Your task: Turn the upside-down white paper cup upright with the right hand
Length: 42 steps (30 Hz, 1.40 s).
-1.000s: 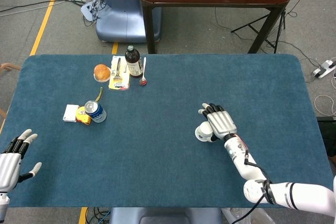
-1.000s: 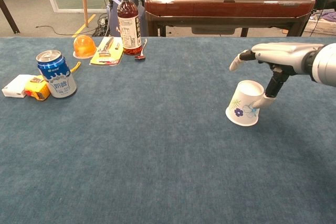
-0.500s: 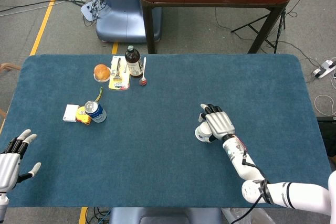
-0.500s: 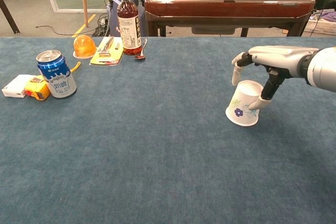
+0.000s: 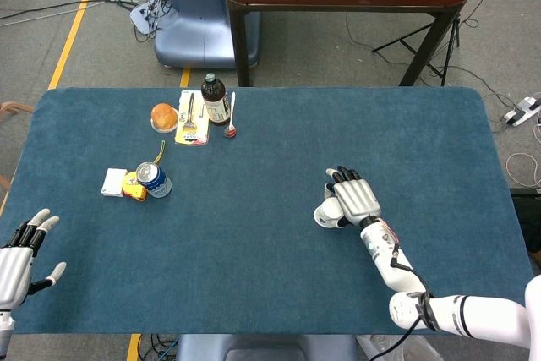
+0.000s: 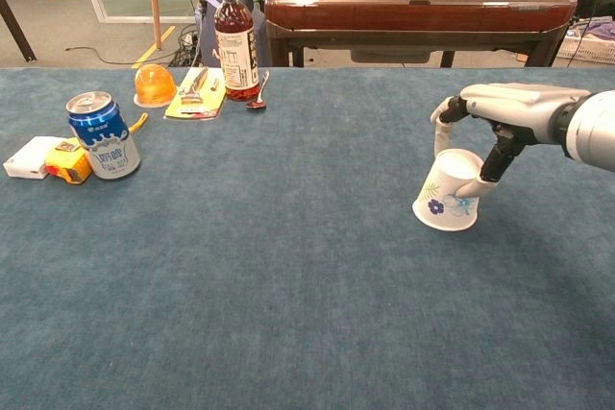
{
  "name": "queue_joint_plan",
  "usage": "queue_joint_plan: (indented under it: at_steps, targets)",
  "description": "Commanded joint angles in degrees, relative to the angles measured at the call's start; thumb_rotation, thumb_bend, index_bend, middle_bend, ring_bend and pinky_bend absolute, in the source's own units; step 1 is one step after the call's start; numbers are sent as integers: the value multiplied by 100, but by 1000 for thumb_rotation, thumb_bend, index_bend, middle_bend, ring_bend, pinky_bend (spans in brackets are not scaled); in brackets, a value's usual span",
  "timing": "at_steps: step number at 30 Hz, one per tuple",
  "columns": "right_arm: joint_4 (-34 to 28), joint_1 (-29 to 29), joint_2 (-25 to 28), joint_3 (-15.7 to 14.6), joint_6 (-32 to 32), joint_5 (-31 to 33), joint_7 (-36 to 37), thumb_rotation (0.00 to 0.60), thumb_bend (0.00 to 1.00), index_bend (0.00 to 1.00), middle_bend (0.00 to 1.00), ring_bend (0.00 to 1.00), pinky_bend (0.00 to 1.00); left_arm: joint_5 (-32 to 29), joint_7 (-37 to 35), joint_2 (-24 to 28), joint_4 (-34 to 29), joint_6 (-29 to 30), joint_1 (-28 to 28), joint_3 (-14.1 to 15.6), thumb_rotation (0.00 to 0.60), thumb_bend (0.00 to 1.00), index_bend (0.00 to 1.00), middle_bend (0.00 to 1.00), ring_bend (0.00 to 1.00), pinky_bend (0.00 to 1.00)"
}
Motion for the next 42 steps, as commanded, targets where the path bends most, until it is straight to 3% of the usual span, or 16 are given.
queue_joint_plan:
  at_steps: [1,4,11,19,28,39,42]
  targets:
    - [-82,-86,60,13,33,-168,193,600,187,484,125,0,112,-7,-7,3,2,-4,1,-1,600,206,161,98,132,453]
    - [-258,-264,214,63,141,-444,580,600,188,485,129,0,112,-21,-8,6,5,-15,0,-4,600,206,161,98,132,453]
    - [-479,-933,592,54,248,-1450,2265,600,183,484,145,0,112,-7,51,-12,2,-44,-15,5,600,206,161,98,132,453]
    - [98,-1634,558,-193,453,-2655,4342,600,170,489,163,0,112,-6,120,-49,15,-116,-44,24,600,206,161,98,132,453]
    - [1020,-1909,210,-417,470,-2952,4493,600,171,492,166,0,112,-11,180,-74,14,-156,-60,37,600,206,161,98,133,453]
    - [1403,-2058,50,-426,617,-3145,4042,600,142,490,157,0,112,-27,192,-74,8,-160,-58,37,600,206,161,99,132,453]
    - [1377,-2106,114,-433,667,-3157,3815,600,103,428,138,0,106,-23,207,-80,10,-160,-59,40,600,206,161,98,132,453]
